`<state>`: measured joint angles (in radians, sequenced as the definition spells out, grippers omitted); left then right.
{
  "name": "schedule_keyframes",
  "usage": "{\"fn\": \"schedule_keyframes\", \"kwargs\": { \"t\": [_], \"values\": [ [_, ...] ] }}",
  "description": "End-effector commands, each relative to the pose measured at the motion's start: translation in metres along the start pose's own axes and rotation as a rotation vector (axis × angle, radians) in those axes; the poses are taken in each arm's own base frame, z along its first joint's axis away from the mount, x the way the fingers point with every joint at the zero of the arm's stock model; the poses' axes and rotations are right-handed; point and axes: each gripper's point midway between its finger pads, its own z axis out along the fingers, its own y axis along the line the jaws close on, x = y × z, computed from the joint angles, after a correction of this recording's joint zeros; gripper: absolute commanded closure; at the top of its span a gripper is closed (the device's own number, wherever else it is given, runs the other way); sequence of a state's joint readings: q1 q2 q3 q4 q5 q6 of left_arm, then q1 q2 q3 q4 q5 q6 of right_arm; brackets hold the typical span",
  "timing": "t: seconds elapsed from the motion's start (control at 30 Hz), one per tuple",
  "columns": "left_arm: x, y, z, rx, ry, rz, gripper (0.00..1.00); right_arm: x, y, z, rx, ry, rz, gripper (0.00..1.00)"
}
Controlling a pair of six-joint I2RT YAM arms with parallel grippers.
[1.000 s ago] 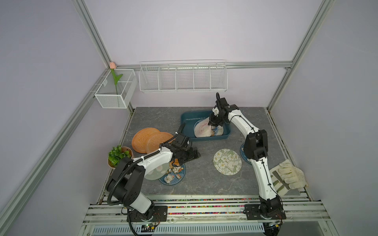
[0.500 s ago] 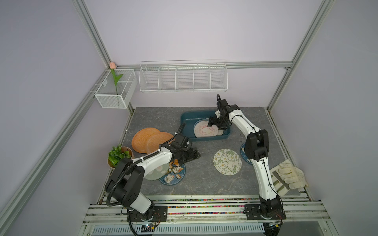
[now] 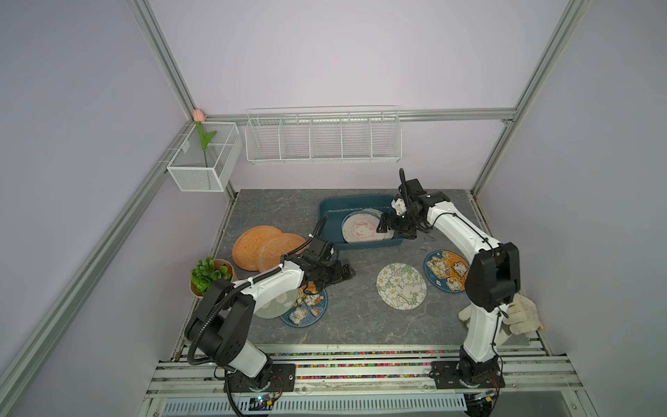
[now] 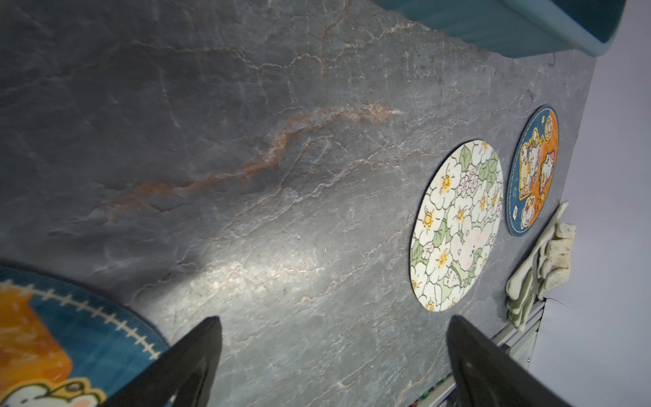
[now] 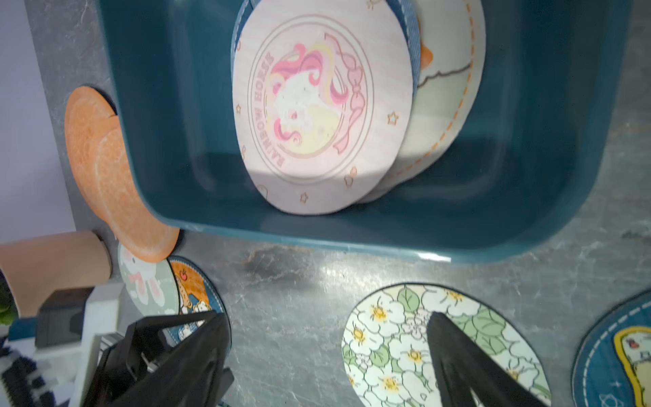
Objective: Put the coasters into the storage box
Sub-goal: Place the coaster in the storage box, then move the coaster to the center of the board.
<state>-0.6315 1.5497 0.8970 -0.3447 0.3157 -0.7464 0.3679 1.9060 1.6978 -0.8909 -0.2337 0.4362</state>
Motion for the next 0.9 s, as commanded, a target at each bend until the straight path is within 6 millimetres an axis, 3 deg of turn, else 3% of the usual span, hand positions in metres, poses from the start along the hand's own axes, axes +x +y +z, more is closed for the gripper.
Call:
{"fn": "schedule_keyframes", "kwargs": {
  "t": [0.0,0.2,0.43,0.87],
  "values": [
    [-0.004,-0.007,-0.003,0.009,-0.032,0.037,0.01,0.028,-0.009,-0.001,-0.016,0.03,0.0,0.11],
    [0.0,-0.01,0.003,-0.015,-0.034,0.059,0.01,0.077,-0.04,-0.01,0.016,0.074,0.05,0.11],
    [0.001,-0.012,0.009,-0.034,-0.032,0.076,0.01,0.119,-0.089,-0.011,0.08,0.125,0.115,0.11],
    [0.0,-0.017,0.019,-0.025,-0.024,0.079,0.01,0.147,-0.13,0.015,0.162,0.194,0.122,0.11]
  ]
}}
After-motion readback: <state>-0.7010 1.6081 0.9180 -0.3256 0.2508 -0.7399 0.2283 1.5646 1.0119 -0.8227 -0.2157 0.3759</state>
